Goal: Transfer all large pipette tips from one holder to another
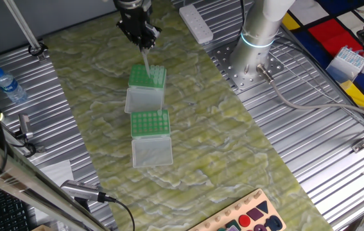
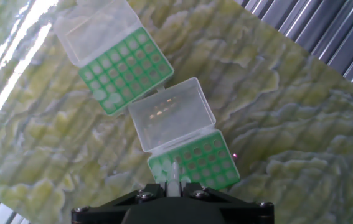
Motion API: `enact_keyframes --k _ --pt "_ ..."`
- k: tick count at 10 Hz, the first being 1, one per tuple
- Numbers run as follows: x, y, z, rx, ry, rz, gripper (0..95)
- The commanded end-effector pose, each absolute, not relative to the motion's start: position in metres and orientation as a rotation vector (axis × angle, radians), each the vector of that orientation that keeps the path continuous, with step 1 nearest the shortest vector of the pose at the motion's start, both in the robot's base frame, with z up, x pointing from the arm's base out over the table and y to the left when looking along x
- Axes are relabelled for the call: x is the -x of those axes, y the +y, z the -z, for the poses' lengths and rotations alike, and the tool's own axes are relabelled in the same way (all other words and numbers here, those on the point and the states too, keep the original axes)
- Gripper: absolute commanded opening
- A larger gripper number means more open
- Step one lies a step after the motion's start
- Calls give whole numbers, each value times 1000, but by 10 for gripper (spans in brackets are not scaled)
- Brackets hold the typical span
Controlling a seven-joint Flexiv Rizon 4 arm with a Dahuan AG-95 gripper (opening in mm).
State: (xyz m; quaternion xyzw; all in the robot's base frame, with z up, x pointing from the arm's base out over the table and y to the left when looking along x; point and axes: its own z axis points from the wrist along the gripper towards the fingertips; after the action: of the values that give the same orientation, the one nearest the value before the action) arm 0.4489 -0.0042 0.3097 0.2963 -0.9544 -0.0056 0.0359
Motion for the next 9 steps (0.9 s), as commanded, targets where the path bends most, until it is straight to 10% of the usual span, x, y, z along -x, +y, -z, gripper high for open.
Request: enact_keyframes --k 1,9 --pt "-448 -6 -305 -917 -2932 20 0" --pt "-437 -18 -289 -956 -2936 13 0"
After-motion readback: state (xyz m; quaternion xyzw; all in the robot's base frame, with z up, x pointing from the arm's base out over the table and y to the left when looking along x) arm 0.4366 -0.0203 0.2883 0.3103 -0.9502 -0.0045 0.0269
